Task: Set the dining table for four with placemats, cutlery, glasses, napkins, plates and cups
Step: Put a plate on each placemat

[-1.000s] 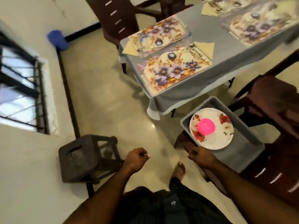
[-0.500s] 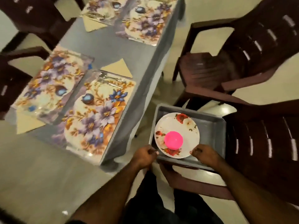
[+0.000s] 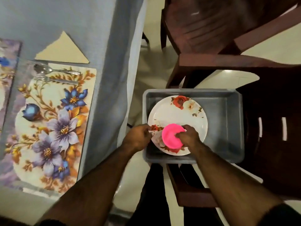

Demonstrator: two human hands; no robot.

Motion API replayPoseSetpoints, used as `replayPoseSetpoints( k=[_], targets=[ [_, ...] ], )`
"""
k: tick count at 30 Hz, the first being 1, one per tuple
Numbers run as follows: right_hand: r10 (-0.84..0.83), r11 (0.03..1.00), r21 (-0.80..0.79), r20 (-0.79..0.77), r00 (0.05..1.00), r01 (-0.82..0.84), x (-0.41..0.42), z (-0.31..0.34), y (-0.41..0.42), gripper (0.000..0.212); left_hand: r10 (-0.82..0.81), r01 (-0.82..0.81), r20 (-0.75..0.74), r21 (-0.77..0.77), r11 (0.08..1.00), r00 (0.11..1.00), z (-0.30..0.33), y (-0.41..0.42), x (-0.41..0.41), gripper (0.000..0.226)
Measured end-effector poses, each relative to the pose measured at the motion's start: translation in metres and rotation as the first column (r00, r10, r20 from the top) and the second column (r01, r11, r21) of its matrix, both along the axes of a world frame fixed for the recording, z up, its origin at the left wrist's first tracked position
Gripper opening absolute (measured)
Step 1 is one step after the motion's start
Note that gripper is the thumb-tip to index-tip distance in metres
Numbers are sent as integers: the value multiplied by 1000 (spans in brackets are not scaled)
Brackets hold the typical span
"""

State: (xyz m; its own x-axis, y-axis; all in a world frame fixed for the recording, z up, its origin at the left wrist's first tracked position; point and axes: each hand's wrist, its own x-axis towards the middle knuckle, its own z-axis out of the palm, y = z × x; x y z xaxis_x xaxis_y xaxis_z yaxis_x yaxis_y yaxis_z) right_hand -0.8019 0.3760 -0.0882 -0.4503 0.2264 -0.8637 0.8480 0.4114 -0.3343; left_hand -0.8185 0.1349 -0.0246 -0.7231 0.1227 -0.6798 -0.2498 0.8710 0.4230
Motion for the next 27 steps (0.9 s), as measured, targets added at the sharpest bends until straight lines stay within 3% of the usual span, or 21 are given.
replayPoseSetpoints(
  k=[4,7,9,11,13,16,21,23,25,27],
  targets=[
    [36,994,102,-76,996,-28,-5,-4,32,51,-256,245,-171,-81,966,951,-23,41,-35,41],
    [-197,968,130,-144,970,216,-3,-8,78,48,-375,310,-215,-284,907,902,-43,76,-64,62],
    [-462,871,85,-194,866,484,-1,-13,109,44,-318,210,-256,-375,903,913,-55,90,-80,68],
    [-672,723,26,-203,712,690,2,-17,138,43,-178,76,-252,-368,927,951,-69,99,-93,65],
    [-793,595,-38,-193,578,803,2,-23,160,47,-70,5,-170,-356,934,983,-81,103,-103,60],
    [-887,456,-138,-145,438,879,-4,-37,175,48,-46,-5,-116,-400,916,992,-94,103,-113,54],
    [-929,370,-220,-103,356,902,-17,-51,161,46,-17,-22,-81,-456,889,997,-98,108,-126,41],
    [-938,345,-277,-91,333,897,-14,-44,156,56,-42,4,-71,-471,882,997,-96,106,-129,42],
    [-910,414,-272,-102,402,869,-1,-38,151,75,-55,25,-49,-480,877,997,-93,105,-131,45],
    [-853,522,-157,-111,510,838,18,-37,144,89,-43,22,-34,-478,878,998,-88,107,-133,46]
  ],
)
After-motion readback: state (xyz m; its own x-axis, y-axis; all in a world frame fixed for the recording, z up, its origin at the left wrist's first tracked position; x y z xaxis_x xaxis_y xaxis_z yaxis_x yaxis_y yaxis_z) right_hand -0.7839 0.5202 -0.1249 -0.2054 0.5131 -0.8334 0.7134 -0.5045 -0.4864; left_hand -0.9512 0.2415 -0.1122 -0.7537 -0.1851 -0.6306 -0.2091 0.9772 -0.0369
